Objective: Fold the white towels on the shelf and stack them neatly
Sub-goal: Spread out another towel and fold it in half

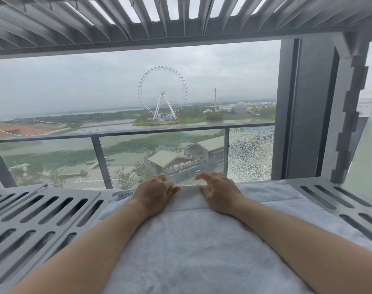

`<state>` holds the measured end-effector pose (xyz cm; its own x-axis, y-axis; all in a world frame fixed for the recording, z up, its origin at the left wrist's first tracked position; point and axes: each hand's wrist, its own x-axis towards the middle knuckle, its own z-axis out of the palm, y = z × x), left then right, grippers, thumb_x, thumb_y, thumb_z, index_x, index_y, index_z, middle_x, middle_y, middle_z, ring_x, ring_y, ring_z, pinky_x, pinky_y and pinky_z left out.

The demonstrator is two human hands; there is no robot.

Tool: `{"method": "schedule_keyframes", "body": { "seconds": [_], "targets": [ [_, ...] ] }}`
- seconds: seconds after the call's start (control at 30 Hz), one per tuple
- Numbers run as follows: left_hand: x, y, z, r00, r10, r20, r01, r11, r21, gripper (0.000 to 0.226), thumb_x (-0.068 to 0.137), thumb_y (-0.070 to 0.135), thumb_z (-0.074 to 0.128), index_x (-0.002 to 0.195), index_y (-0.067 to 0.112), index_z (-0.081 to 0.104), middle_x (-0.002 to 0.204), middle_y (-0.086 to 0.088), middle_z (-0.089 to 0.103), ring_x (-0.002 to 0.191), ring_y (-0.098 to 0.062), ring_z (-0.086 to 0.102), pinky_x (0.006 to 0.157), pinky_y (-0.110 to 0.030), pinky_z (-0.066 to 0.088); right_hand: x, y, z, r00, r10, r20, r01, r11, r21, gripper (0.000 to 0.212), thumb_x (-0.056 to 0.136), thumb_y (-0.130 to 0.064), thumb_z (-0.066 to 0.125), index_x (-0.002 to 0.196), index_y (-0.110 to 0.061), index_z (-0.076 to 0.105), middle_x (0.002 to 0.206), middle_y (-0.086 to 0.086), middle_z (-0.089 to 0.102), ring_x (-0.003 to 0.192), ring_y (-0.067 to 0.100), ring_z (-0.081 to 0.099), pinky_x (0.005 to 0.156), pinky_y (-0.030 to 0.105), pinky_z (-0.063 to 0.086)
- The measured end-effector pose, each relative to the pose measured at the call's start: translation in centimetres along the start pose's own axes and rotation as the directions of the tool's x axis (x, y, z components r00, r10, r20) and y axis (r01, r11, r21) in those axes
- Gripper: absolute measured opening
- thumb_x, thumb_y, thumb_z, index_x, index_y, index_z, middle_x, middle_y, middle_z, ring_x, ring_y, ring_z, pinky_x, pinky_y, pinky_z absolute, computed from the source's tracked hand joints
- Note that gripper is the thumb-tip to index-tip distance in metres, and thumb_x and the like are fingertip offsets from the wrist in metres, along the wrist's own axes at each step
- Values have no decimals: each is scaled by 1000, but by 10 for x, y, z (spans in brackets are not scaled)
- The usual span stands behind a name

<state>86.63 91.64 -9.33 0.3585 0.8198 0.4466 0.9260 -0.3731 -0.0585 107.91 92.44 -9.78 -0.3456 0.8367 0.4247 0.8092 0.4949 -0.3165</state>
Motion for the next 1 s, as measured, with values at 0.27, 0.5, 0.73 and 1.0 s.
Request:
{"method": "schedule_keyframes", "body": {
  "seconds": [0.27, 0.5, 0.73, 1.0],
  "targets": [
    [-6, 0, -13, 986, 100, -132, -96, 995, 33, 43, 94, 50, 26, 81, 16, 48, 86, -4, 61, 81, -27, 61, 61, -31, 38, -5, 13, -22, 981, -156, 111, 176, 965, -194, 31, 95, -48, 31, 78, -24, 37, 85, -1, 51, 89, 25, 54, 75, 35, 32],
    [-26, -15, -42, 885, 457, -90, -423, 868, 259, 49, 89, 56, 33, 83, 10, 52, 69, -1, 62, 55, -23, 62, 45, -25, 39, -29, 65, -63, 937, -334, 102, 348, 862, -369, 36, 91, -51, 40, 88, -16, 47, 87, 5, 60, 82, 27, 58, 61, 28, 32],
    [-55, -11, -61, 940, 322, 115, -338, 821, 461, 29, 98, 37, 36, 118, 17, 42, 103, 2, 60, 86, -20, 64, 57, -30, 39, -43, 58, -90, 955, -219, 200, 294, 795, -530, 40, 87, -56, 47, 105, -22, 55, 103, 0, 61, 94, 25, 61, 67, 28, 37],
    [-89, 8, -103, 904, 392, -172, -244, 802, 546, 28, 64, 28, 84, 75, 10, 66, 49, 2, 59, 28, -17, 51, 26, -22, 36, -79, 30, -122, 977, -93, 190, 186, 805, -563, 38, 91, -27, 50, 129, -28, 48, 125, 0, 57, 114, 24, 55, 87, 33, 46]
  ]
}}
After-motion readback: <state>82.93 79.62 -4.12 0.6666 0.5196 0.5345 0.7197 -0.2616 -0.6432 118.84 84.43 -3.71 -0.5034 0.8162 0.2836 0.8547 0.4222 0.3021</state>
